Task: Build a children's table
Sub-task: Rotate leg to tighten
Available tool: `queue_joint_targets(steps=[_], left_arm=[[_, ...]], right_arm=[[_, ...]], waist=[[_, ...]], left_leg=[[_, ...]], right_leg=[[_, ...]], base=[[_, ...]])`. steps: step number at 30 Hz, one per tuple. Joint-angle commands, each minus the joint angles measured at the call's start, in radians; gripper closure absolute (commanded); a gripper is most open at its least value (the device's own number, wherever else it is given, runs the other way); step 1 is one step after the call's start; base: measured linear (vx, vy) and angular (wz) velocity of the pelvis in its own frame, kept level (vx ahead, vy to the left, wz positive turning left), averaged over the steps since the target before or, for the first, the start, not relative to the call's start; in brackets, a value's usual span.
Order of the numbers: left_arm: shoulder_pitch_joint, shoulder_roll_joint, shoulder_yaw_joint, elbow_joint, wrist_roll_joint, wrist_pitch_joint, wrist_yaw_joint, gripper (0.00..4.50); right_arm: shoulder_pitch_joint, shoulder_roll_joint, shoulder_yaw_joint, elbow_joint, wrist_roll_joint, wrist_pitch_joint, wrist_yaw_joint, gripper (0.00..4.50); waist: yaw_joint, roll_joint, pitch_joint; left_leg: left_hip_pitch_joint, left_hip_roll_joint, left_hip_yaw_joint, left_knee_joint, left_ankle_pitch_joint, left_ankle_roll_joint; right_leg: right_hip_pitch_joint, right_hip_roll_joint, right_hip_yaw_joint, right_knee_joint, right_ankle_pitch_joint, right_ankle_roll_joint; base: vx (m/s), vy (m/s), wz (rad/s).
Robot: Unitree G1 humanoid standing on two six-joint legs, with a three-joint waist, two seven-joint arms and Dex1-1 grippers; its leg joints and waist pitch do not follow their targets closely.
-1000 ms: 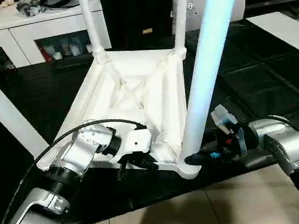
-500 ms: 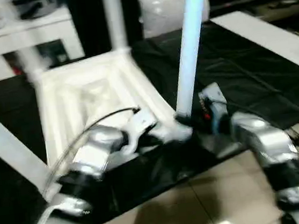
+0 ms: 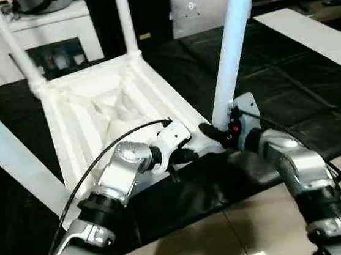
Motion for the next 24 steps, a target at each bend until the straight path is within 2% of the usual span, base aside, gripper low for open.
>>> queue_joint_targets(steps=[1, 2, 3, 5, 6, 11, 13, 14, 15, 16, 19, 20, 24], left_arm=[[-0.013, 0.004, -0.009, -0.02, -0.02, -0.052, -0.046, 4.5], [-0.011, 0.025, -0.022, -0.015, -0.016, -0.073, -0.078, 4.5], [-0.008, 0.043, -0.032, -0.015, -0.016, -0.091, -0.109, 4.5], [-0.001, 0.07, -0.048, -0.023, -0.023, -0.117, -0.17, 4.5], [-0.001, 0.073, -0.05, -0.024, -0.024, -0.121, -0.177, 4.5], [0.01, 0.124, -0.087, -0.041, -0.038, -0.18, -0.291, 4.5], [0.012, 0.151, -0.109, -0.042, -0.035, -0.21, -0.342, 4.5], [0.012, 0.176, -0.129, -0.041, -0.031, -0.24, -0.387, 4.5], [0.011, 0.182, -0.134, -0.041, -0.029, -0.248, -0.399, 4.5], [0.011, 0.184, -0.136, -0.04, -0.029, -0.251, -0.403, 4.5], [0.006, 0.196, -0.149, -0.035, -0.029, -0.275, -0.445, 4.5], [0.006, 0.196, -0.149, -0.035, -0.029, -0.275, -0.445, 4.5], [-0.007, 0.2, -0.165, -0.02, -0.029, -0.307, -0.476, 4.5]], right_arm=[[0.007, -0.02, 0.004, -0.025, 0.014, -0.016, 0.046, 0.7], [0.016, -0.058, 0.012, -0.027, 0.016, -0.04, 0.106, 0.58], [0.021, -0.087, 0.021, -0.031, 0.016, -0.059, 0.154, 0.54], [0.026, -0.129, 0.033, -0.036, 0.019, -0.073, 0.222, 0.54], [0.026, -0.134, 0.034, -0.036, 0.019, -0.074, 0.229, 0.38], [0.019, -0.209, 0.068, -0.031, 0.033, -0.126, 0.389, 0.38], [0.013, -0.235, 0.088, -0.022, 0.043, -0.138, 0.463, 0.38], [0.007, -0.254, 0.108, -0.013, 0.05, -0.14, 0.529, 0.38], [0.005, -0.259, 0.116, -0.01, 0.051, -0.143, 0.55, 0.38], [0.004, -0.261, 0.119, -0.01, 0.052, -0.144, 0.557, 0.38], [-0.001, -0.274, 0.147, -0.002, 0.061, -0.151, 0.632, 0.71], [-0.001, -0.274, 0.147, -0.002, 0.061, -0.151, 0.632, 0.71], [-0.018, -0.268, 0.176, 0.007, 0.081, -0.149, 0.702, 1.17]], waist=[[0.001, -0.009, -0.076], [0.007, -0.009, -0.075], [0.011, -0.004, -0.076], [0.014, -0.005, -0.075], [0.016, -0.006, -0.074], [0.025, -0.008, -0.077], [0.032, -0.013, -0.077], [0.041, -0.01, -0.077], [0.044, -0.014, -0.077], [0.046, -0.012, -0.076], [0.051, -0.017, -0.074], [0.051, -0.017, -0.074], [0.057, -0.014, -0.077]], left_leg=[[-0.003, 0.041, -0.002, -0.065, -0.008, 0.135], [-0.003, 0.04, -0.002, -0.066, -0.017, 0.124], [-0.001, 0.039, -0.002, -0.066, -0.034, 0.119], [-0.001, 0.04, -0.001, -0.068, -0.044, 0.116], [-0.001, 0.041, -0.001, -0.068, -0.046, 0.114], [-0.001, 0.044, -0.001, -0.066, -0.033, 0.123], [0.001, 0.046, 0.0, -0.067, -0.035, 0.128], [0.003, 0.047, 0.001, -0.067, -0.031, 0.13], [0.002, 0.049, 0.001, -0.067, -0.029, 0.132], [0.002, 0.049, 0.002, -0.067, -0.029, 0.131], [0.003, 0.048, 0.003, -0.07, -0.045, 0.117], [0.003, 0.048, 0.003, -0.07, -0.045, 0.117], [0.004, 0.049, 0.003, -0.069, -0.037, 0.114]], right_leg=[[0.075, -0.071, 0.067, -0.059, -0.279, -0.114], [0.075, -0.073, 0.067, -0.061, -0.297, -0.109], [0.075, -0.072, 0.066, -0.062, -0.31, -0.1], [0.075, -0.072, 0.068, -0.062, -0.316, -0.097], [0.075, -0.072, 0.069, -0.062, -0.313, -0.099], [0.074, -0.072, 0.068, -0.056, -0.288, -0.118], [0.073, -0.073, 0.069, -0.056, -0.299, -0.117], [0.071, -0.074, 0.071, -0.055, -0.298, -0.119], [0.072, -0.073, 0.072, -0.051, -0.295, -0.121], [0.07, -0.073, 0.072, -0.052, -0.295, -0.122], [0.071, -0.074, 0.071, -0.057, -0.331, -0.113], [0.071, -0.074, 0.071, -0.057, -0.331, -0.113], [0.07, -0.074, 0.073, -0.055, -0.327, -0.11]], base=[[0.0, 0.0, 0.0], [0.0, 0.0, 0.0], [0.0, 0.0, 0.0], [0.0, 0.0, 0.0], [0.0, 0.0, 0.0], [0.0, 0.0, 0.0], [0.0, 0.0, 0.0], [0.0, 0.0, 0.0], [0.0, 0.0, 0.0], [0.0, 0.0, 0.0], [0.0, 0.0, 0.0], [0.0, 0.0, 0.0], [0.0, 0.0, 0.0]])
